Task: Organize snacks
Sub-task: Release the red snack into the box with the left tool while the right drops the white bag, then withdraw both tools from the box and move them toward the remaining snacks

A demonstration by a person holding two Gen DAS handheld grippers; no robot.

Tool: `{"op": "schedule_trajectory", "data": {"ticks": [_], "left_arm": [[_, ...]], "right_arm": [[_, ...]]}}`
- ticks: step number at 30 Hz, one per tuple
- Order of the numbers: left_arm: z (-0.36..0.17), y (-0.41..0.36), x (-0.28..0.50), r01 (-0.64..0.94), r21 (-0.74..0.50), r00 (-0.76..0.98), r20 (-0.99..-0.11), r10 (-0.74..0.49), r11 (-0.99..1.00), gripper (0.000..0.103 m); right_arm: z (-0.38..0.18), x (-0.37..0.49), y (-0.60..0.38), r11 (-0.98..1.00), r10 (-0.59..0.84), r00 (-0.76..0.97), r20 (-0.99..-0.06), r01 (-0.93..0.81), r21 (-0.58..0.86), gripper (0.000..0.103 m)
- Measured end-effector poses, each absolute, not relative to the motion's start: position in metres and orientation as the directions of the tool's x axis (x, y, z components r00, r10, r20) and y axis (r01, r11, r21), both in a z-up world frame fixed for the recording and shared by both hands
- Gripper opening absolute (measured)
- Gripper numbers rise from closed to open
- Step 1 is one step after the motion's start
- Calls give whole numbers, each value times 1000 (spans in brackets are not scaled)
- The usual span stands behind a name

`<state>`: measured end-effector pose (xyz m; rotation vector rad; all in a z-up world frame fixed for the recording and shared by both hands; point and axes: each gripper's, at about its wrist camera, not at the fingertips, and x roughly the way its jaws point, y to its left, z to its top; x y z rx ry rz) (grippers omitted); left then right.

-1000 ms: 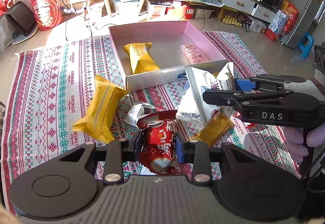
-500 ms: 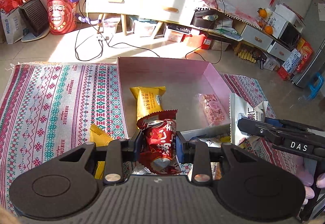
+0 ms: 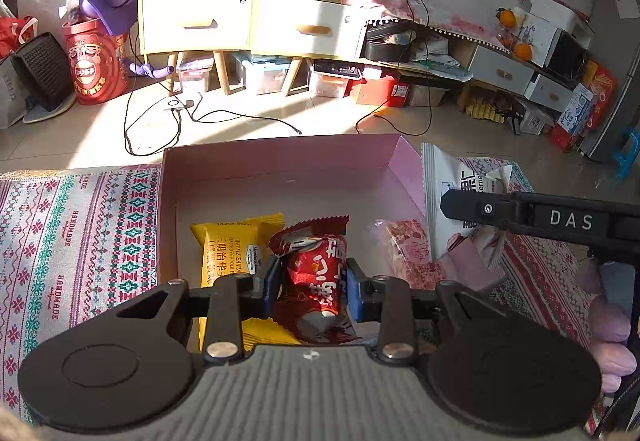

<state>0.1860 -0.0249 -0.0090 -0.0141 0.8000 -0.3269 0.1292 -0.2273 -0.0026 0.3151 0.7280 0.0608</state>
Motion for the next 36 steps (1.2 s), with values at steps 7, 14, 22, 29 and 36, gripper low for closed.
{"op": "schedule_trajectory", "data": {"ticks": [7, 14, 22, 29, 36], "left_arm": [[-23, -26, 197, 273, -118, 638, -720, -271, 955, 40], [-21, -27, 197, 263, -113, 647, -716, -262, 958, 57], [-9, -35, 187, 287, -101, 653, -707, -272, 953, 89], [2, -35, 169, 304, -95, 652, -704, -280, 948, 98], [13, -32, 149, 313, -91, 655, -700, -284, 945, 102]], "right_arm": [[-19, 143, -231, 952, 141, 737, -662, 83, 295, 46], [-19, 145, -235, 939, 163, 747, -644, 83, 334, 58], [-2, 135, -237, 943, 146, 764, -629, 84, 321, 81], [14, 121, -236, 962, 112, 760, -641, 79, 262, 91], [28, 100, -236, 967, 111, 759, -641, 66, 244, 97]]}}
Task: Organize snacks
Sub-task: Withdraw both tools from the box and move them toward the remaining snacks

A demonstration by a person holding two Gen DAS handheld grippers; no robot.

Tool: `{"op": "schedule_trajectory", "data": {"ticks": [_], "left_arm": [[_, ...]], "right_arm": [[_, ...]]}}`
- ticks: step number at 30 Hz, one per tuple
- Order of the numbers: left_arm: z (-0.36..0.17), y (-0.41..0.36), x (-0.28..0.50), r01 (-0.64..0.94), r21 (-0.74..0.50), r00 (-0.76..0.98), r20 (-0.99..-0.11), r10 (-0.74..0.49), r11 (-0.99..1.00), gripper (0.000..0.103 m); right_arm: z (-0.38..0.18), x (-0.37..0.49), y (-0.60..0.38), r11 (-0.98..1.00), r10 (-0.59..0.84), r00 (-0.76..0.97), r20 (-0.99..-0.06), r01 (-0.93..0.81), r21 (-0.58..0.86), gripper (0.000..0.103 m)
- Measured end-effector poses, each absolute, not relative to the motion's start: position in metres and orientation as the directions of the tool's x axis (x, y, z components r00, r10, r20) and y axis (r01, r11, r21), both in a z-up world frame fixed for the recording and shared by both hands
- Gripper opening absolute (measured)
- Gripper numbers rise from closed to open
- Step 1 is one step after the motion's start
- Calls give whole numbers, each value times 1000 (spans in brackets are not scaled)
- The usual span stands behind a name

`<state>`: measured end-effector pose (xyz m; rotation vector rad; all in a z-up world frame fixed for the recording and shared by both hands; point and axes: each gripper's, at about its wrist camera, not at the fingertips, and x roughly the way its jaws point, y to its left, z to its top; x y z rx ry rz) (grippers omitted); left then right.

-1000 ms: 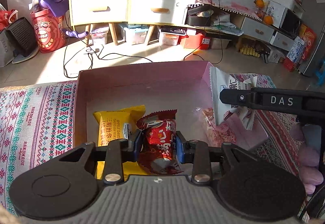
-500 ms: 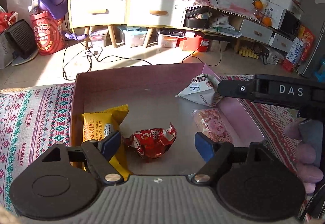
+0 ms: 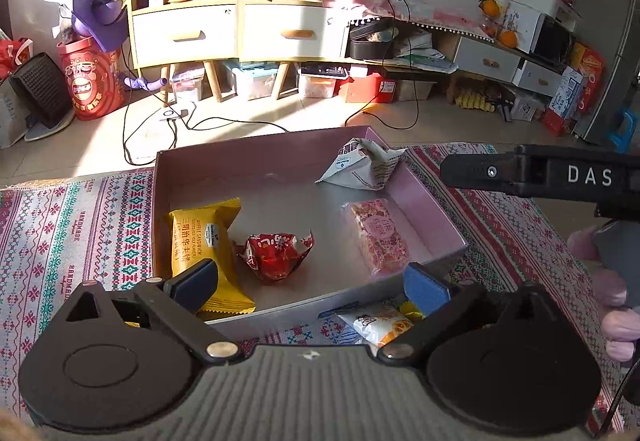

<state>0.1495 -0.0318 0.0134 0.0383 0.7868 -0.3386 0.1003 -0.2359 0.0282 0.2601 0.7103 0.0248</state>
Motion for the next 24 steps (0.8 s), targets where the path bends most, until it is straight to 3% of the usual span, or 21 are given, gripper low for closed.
{"op": "schedule_trajectory", "data": {"ticks": [24], "left_arm": [[7, -11, 87, 339, -24, 632, -735, -246, 941, 103]], "right_arm": [[22, 44, -216, 988, 110, 697, -709, 2, 156, 102]]}}
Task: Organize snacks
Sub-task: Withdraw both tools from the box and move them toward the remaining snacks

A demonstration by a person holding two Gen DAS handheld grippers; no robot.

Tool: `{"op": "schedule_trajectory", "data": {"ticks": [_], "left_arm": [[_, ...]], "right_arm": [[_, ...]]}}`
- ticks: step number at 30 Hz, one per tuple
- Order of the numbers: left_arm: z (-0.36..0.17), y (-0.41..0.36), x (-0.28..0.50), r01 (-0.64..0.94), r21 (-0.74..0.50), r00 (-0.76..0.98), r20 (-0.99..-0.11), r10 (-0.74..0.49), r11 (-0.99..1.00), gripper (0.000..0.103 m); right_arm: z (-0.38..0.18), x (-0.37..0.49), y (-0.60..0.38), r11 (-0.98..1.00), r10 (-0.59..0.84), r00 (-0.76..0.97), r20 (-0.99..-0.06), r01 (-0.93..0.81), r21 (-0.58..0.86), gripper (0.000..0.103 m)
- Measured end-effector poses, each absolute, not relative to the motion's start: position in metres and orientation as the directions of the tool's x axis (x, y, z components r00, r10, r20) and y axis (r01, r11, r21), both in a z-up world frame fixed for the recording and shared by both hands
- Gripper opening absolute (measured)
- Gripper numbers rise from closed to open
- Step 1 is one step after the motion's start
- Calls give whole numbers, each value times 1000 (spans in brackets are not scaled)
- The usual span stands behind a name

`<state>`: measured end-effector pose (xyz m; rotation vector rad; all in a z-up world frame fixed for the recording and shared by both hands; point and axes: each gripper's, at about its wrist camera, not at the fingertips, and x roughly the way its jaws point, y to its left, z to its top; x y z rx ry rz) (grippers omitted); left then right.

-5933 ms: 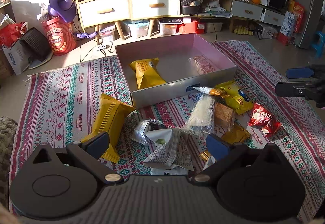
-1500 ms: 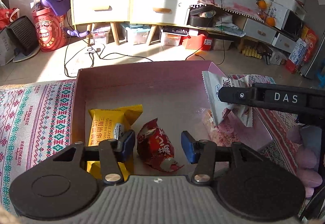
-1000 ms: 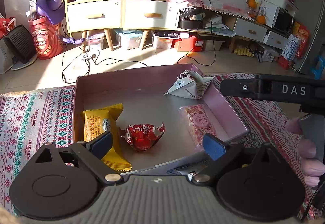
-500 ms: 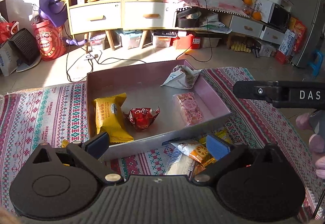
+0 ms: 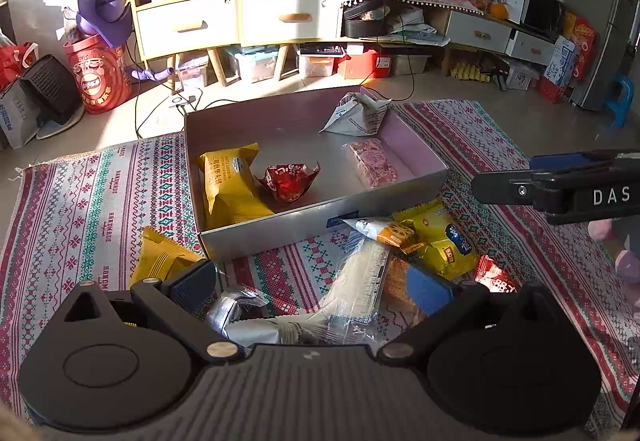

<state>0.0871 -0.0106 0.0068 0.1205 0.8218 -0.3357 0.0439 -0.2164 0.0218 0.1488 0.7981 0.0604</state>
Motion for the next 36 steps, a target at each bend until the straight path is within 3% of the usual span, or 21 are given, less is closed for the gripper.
{"op": "schedule_trajectory", "data": {"ticks": [9, 27, 36], "left_arm": [[-5, 4, 65, 364, 16, 610, -760, -225, 931, 103], [-42, 34, 41, 364, -34, 428, -882, -199, 931, 103], [-50, 32, 41, 387, -33, 385, -902, -194, 921, 93]], "right_arm": [[8, 27, -226, 985, 113, 643, -757, 25, 168, 102], [-29, 3, -224, 997, 77, 525, -848, -23, 76, 102], [-42, 4, -220, 998, 61, 485, -872, -32, 52, 102]]}}
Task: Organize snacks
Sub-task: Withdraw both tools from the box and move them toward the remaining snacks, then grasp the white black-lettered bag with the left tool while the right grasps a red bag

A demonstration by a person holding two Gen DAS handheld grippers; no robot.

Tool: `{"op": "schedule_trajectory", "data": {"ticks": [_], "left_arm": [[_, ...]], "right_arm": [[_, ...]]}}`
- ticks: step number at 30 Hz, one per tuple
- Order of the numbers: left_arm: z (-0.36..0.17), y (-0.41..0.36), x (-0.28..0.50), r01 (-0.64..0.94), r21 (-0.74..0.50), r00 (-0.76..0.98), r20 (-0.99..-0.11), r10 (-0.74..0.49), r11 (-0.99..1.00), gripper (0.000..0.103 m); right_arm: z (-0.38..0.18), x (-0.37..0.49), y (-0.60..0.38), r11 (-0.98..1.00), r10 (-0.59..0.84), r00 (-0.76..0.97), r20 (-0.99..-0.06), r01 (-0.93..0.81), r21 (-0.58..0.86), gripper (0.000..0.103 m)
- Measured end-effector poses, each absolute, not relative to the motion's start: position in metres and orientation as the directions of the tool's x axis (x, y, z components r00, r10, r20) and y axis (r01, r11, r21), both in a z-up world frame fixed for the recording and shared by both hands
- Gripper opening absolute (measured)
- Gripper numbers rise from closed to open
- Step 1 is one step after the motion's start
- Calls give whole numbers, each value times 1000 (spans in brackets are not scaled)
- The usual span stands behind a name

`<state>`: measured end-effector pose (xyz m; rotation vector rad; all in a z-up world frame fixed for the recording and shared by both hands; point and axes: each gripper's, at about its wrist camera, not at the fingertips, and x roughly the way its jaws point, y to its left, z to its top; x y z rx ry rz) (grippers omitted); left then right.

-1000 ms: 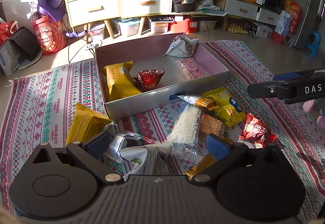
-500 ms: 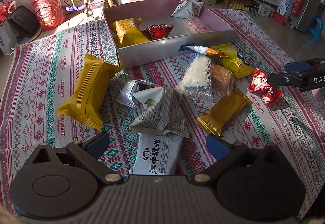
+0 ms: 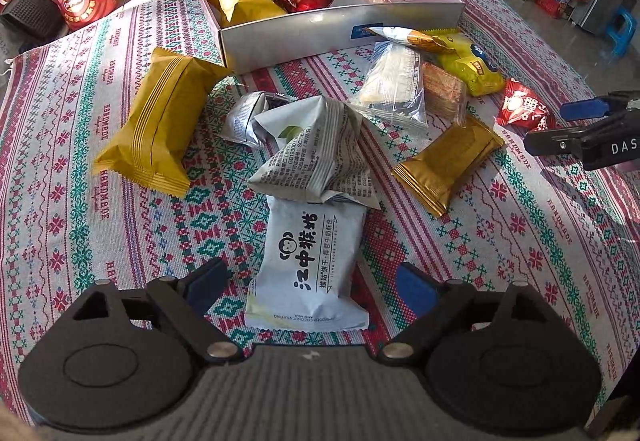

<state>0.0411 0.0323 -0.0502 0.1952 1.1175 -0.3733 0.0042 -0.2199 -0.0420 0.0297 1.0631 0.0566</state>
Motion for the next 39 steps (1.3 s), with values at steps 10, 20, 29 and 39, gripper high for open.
{"op": "schedule_trajectory", "data": {"ticks": [10, 20, 29, 39], "left_arm": [[-52, 31, 40, 406, 3, 388, -906, -169, 914, 88], [-50, 31, 39, 413, 2, 390, -904, -175, 911, 75], [-48, 30, 39, 419, 3, 394, -902, -179, 908, 58], [-44, 26, 36, 433, -16, 380, -903, -199, 901, 49]], "right_arm": [[-50, 6, -216, 998, 45, 465, -884, -49, 25, 101], [-53, 7, -212, 998, 34, 479, -877, -70, 1, 96], [-48, 4, -203, 991, 48, 511, -858, -131, -23, 74], [-41, 3, -195, 982, 95, 520, -849, -186, -4, 30]]}}
